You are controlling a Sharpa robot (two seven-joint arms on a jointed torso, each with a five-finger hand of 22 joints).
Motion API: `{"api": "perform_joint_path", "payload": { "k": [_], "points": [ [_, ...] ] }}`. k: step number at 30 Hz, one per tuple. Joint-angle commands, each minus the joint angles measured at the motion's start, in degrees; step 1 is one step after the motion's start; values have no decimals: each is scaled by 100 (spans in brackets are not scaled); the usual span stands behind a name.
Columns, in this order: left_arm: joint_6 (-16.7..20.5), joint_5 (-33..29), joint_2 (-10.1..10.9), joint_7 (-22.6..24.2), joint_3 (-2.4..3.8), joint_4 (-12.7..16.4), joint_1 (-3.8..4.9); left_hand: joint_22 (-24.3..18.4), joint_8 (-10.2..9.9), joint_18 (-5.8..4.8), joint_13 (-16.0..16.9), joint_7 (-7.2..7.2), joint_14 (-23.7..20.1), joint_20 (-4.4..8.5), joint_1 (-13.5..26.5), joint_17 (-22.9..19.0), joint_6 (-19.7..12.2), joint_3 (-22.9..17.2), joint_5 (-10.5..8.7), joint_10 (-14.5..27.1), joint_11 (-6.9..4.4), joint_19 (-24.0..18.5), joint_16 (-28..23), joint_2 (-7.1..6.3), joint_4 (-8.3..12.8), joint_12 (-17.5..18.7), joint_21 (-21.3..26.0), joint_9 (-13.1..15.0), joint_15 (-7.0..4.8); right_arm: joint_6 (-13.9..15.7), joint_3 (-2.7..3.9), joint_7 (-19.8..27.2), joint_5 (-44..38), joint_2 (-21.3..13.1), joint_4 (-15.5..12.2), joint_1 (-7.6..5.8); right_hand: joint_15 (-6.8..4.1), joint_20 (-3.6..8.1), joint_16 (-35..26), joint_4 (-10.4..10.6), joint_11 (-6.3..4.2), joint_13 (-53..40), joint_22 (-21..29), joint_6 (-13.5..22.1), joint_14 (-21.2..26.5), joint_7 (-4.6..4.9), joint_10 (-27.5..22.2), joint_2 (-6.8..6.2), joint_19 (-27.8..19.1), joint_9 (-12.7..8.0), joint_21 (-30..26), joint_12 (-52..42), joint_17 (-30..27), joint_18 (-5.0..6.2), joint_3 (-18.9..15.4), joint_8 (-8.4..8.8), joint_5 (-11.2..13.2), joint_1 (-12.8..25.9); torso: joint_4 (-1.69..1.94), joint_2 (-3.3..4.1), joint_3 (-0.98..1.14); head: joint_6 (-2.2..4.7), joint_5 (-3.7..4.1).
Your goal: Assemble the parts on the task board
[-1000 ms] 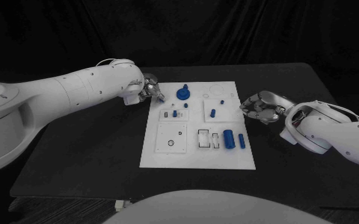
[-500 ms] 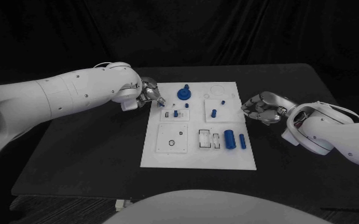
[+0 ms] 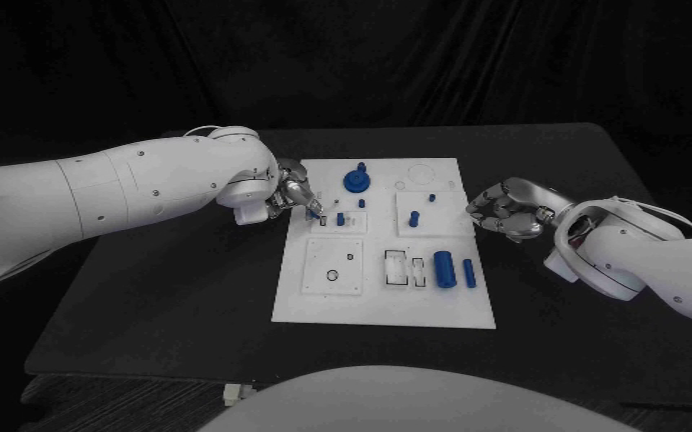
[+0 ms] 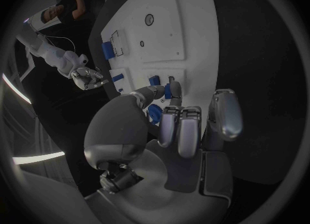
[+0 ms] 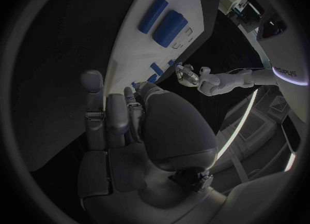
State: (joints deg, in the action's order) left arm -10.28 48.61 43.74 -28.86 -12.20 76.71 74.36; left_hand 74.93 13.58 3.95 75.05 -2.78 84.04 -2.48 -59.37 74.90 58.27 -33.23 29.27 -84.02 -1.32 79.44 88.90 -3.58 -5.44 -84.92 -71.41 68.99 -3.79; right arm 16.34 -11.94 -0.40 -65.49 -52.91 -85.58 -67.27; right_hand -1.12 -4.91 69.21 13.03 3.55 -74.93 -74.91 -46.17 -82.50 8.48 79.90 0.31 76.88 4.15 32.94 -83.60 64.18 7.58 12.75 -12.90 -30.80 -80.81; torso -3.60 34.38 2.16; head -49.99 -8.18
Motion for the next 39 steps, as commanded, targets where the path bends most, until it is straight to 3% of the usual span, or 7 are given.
{"api": "perform_joint_path", "payload": {
  "k": [1, 10, 15, 39],
  "points": [
    [-15, -66, -13, -135, 4, 30, -4, 921, -32, 45, 1264, 54, 475, 23, 60, 1331, 36, -325, -34, -321, -37, -1, -20, 24, 318, 11, 17, -1, -45, -23, 3, -74, -3, -9, -15, 16, 14, -2, -22, 7, -18, -311, -319, -32, 21, -5, -42, -20, -8, -7, -16, 36, -6, 116, 26, 34, -28, -8, 5, -3, 0, -1, 3],
    [74, -66, -90, -20, 3, -43, -85, 919, -32, 46, 1267, 56, 481, 23, 130, 1337, 39, -283, -98, -328, -36, 0, -15, 38, 304, 2, 26, 5, -45, 1, 3, -59, -3, -11, -16, 21, 14, -2, -22, 7, -18, -311, -319, -32, 21, -5, -42, -20, -8, -7, -16, 36, -6, 116, 26, 34, -28, -8, -22, 5, -11, -1, -8],
    [89, -67, -129, 85, 3, -60, -107, 920, -14, 45, 1270, 63, 484, 22, 228, 1341, 59, -187, -137, -334, -38, 6, -12, 76, 250, -8, 27, 25, -45, 13, 3, -57, -3, -13, -18, 22, 13, -2, -18, 2, -20, -309, -320, -35, 21, -6, -44, -20, -10, -6, -23, 37, -2, 117, 44, 36, -27, -6, -9, 5, -17, -1, 1],
    [157, 316, -246, 226, 2, -238, -204, 920, -2, 45, 1268, 73, 481, 24, 262, 1334, 43, -101, -198, -332, -45, 9, -16, 113, 241, -4, 30, 54, -48, 29, 3, -49, -3, -12, -21, 26, 13, -2, -18, 2, -20, -309, -320, -35, 21, -6, -44, -20, -10, -6, -23, 37, -2, 117, 44, 36, -27, -6, -15, 9, -8, -1, -8]
  ]
}}
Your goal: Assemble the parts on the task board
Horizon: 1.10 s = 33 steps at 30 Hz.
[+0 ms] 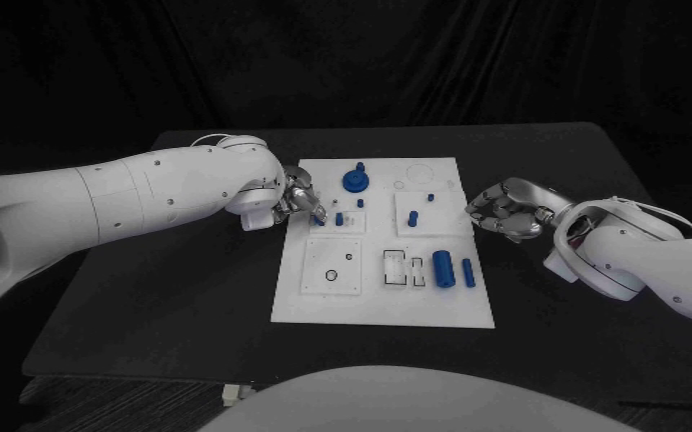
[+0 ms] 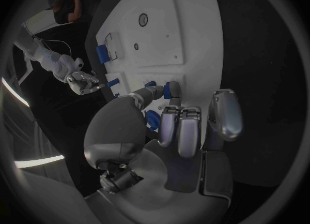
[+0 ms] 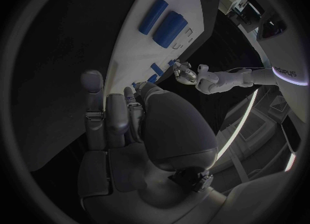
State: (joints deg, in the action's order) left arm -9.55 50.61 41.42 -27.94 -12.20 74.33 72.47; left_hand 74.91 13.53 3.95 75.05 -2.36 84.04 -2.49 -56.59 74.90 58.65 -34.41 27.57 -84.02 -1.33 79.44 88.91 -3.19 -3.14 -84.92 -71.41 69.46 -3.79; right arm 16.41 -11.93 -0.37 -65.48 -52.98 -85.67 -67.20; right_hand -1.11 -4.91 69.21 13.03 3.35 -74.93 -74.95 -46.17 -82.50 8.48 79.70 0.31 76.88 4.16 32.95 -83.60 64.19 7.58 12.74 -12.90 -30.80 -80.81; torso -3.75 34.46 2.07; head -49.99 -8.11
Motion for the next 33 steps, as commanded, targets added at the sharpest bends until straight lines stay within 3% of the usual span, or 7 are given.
{"api": "perform_joint_path", "payload": {
  "k": [1, 8, 16, 33],
  "points": [
    [88, 126, -16, 137, 2, -2, -15, 921, 3, 45, 1267, 32, 481, 25, -16, 1334, 6, 17, -27, -332, -44, 8, -17, 74, 11, -4, 30, 7, -48, 20, 2, -52, -3, -5, -12, 20, 13, -2, -19, 2, 0, -309, -316, -35, 21, -6, -24, -20, -10, -7, -24, 37, -3, 117, 44, 36, -27, -6, -1, 1, -1, -1, -21],
    [116, 153, -16, 178, 2, -6, -19, 919, 4, 47, 1263, 34, 480, 25, -21, 1332, 5, 19, -31, -327, -46, 5, -18, 87, 13, 5, 38, 10, -49, 5, 2, -52, -3, 3, -10, 25, 13, -2, -19, 2, 0, -309, -316, -35, 21, -6, -24, -20, -10, -7, -24, 37, -3, 117, 44, 36, -27, -6, 1, -2, -5, -1, -22],
    [84, 160, -37, 210, 2, -8, -25, 919, 2, 47, 1263, 34, 478, 26, -24, 1329, -3, 22, -36, -327, -47, 4, -21, 95, 17, 5, 41, 12, -49, -5, 2, -58, -3, 2, -15, 30, 13, -2, -19, 2, 0, -309, -316, -35, 21, -6, -24, -20, -10, -7, -24, 37, -3, 117, 44, 36, -27, -6, 25, -5, 6, -1, 4],
    [-172, 161, -34, 141, 1, 17, -56, 910, -3, 54, 1252, 37, 471, 29, -126, 1319, -51, 53, -45, -310, -51, -13, -28, 87, 172, 29, 77, 35, -52, -1, 2, -63, -3, -10, -23, 32, 13, -2, -19, 2, 0, -309, -316, -35, 21, -6, -24, -20, -10, -7, -24, 37, -3, 117, 44, 36, -27, -6, 6, 1, 2, -1, -12]
  ]
}}
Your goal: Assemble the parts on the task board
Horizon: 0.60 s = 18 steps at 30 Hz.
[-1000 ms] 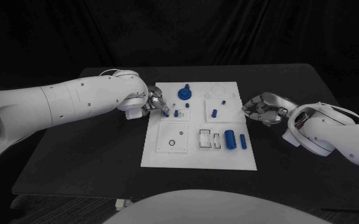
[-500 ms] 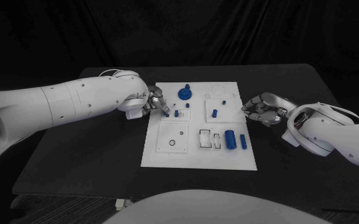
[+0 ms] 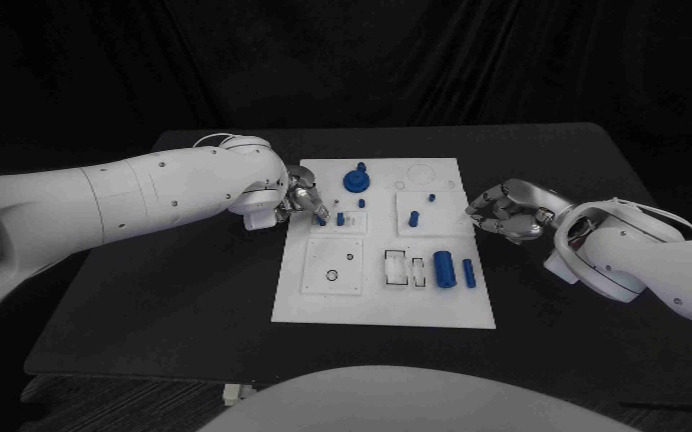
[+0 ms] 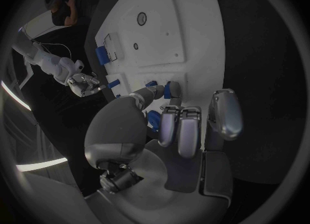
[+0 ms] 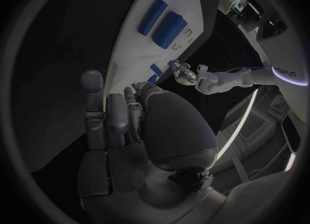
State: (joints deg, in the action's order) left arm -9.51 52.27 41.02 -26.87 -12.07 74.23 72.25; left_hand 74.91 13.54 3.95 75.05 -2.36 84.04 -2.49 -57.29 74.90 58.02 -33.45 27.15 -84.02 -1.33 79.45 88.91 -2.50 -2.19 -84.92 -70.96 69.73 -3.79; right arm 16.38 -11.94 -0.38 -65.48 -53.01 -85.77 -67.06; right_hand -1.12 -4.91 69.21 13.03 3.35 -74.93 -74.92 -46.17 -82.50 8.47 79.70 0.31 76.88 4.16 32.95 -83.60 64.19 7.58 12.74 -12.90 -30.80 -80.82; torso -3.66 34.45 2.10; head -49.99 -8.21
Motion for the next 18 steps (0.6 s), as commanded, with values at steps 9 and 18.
{"api": "perform_joint_path", "payload": {
  "k": [9, 18],
  "points": [
    [-191, -5, 53, 15, -12, 48, -38, 907, 1, 57, 1249, 35, 467, 31, -98, 1314, 10, -51, 42, -306, -51, -22, -31, 23, 146, 35, 49, 18, -53, 2, 3, -63, -4, 2, -3, 24, 14, -2, -20, -9, 3, -310, -321, -37, 22, -3, -22, -29, -9, -7, -30, 35, -6, 117, 72, 40, -28, 2, -8, -2, -3, -1, -31],
    [-161, -5, 82, 26, -13, 56, -39, 909, 3, 56, 1245, 32, 466, 31, -106, 1312, 11, -58, 74, -301, -51, -19, -33, 29, 161, 43, 45, 20, -54, -6, 3, -68, -4, 4, 3, 30, 14, -2, -20, -9, 3, -310, -321, -37, 22, -3, -22, -29, -9, -7, -30, 35, -6, 117, 72, 40, -28, 2, -2, -4, -6, -1, -32]
  ]
}}
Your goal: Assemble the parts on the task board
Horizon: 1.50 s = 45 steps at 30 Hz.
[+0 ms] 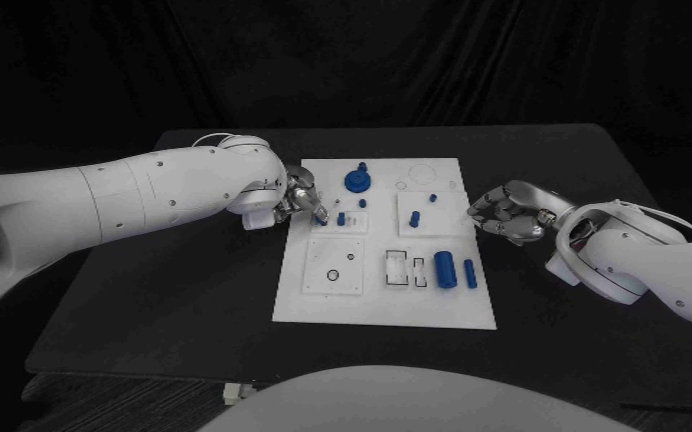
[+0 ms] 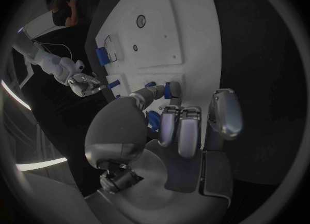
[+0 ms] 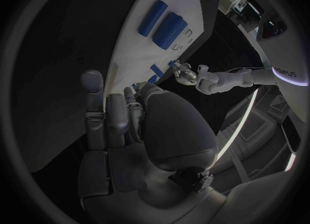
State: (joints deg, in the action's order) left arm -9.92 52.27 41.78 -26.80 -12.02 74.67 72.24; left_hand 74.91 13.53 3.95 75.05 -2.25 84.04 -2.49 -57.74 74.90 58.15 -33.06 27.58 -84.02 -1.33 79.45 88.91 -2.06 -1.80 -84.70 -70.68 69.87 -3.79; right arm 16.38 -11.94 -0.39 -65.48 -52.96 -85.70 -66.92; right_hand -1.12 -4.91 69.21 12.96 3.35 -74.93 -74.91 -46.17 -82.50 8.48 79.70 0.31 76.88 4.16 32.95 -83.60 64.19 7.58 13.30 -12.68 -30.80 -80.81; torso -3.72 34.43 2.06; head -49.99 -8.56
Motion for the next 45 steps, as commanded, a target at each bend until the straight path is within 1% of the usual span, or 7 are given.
{"api": "perform_joint_path", "payload": {
  "k": [1, 8, 13, 16, 17, 23, 45],
  "points": [
    [-118, -5, 6, 27, -18, 13, -38, 909, 4, 56, 1245, 21, 466, 31, -62, 1312, -2, -97, 31, -301, -51, -19, -33, -15, 122, 21, 16, 6, -53, -6, 3, -68, -4, -1, -4, 18, 14, -2, -20, -2, 3, -310, -322, -37, 22, -3, -22, -29, -9, -7, -30, 34, -6, 117, 17, 18, -28, 2, 5, -3, -1, -1, 4],
    [-128, -4, -15, 119, -18, -6, -38, 894, -1, 66, 1221, 13, 441, 28, -75, 1276, -24, -85, 13, -271, -42, -50, -59, -38, 175, 72, 71, 13, -47, -10, 3, -71, -4, 1, -4, 20, 14, -2, -20, -2, 3, -310, -322, -37, 22, -3, -22, -29, -9, -7, -30, 34, -6, 117, 17, 18, -28, 2, 3, -1, -2, -1, 4],
    [-151, -4, -42, 156, -18, -22, -39, 883, -80, 72, 1207, 3, 417, -1, -3, 1246, -53, 209, -940, -248, -18, -86, -80, 32, 71, 101, 134, -54, -21, -9, 3, -70, -4, 4, -3, 21, 14, -2, -20, -2, 3, -310, -322, -37, 22, -3, -22, -29, -9, -7, -30, 34, -6, 117, 17, 18, -28, 2, 0, 0, 0, -1, 3],
    [-195, -2, -56, 147, -18, -42, -40, 880, -164, 72, 1202, -12, 407, -16, -9, 1233, -76, 359, -1275, -236, -5, -95, -88, 62, 13, 110, 156, -142, -14, -8, 3, -69, -4, 5, -3, 21, 14, -2, -20, -2, 3, -310, -322, -37, 22, -3, -22, -29, -9, -7, -30, 34, -6, 117, 17, 18, -28, 2, -2, 0, 0, -1, 4],
    [-214, 12, -59, 137, -18, -50, -41, 877, -234, 62, 1198, -23, 397, -46, 74, 1220, -97, 521, -1741, -230, 7, -103, -97, 33, -77, 118, 171, -221, -9, -8, 3, -69, -4, 5, -3, 21, 14, -2, -20, -2, 3, -310, -322, -37, 22, -3, -22, -29, -9, -7, -30, 34, -6, 117, 17, 18, -28, 2, -1, 1, 0, -1, 5],
    [-300, 191, -66, 47, -18, -88, -45, 858, -527, 90, 1172, -128, 361, -81, 219, 1171, -64, 1202, -2266, -187, 93, -136, -130, -29, -361, 170, 257, -635, 70, -3, 3, -66, -4, 5, -4, 22, 14, -2, -20, -2, 3, -310, -322, -37, 22, -3, -22, -29, -9, -7, -30, 34, -6, 117, 17, 18, -28, 2, -2, 4, 3, -1, 16],
    [-259, 270, -61, -101, -18, -125, -52, 856, -468, 98, 1171, -139, 366, -109, 467, 1176, -42, 1844, -2305, -188, 112, -130, -120, 115, -725, 153, 290, -642, 92, -20, 3, -74, -4, 12, 2, 28, 14, -2, -27, -9, 4, -303, -322, -35, 26, -1, -27, -35, -10, -8, -42, 37, -17, 118, 36, 24, -27, 12, 1, 1, 0, -1, 4]
  ]
}}
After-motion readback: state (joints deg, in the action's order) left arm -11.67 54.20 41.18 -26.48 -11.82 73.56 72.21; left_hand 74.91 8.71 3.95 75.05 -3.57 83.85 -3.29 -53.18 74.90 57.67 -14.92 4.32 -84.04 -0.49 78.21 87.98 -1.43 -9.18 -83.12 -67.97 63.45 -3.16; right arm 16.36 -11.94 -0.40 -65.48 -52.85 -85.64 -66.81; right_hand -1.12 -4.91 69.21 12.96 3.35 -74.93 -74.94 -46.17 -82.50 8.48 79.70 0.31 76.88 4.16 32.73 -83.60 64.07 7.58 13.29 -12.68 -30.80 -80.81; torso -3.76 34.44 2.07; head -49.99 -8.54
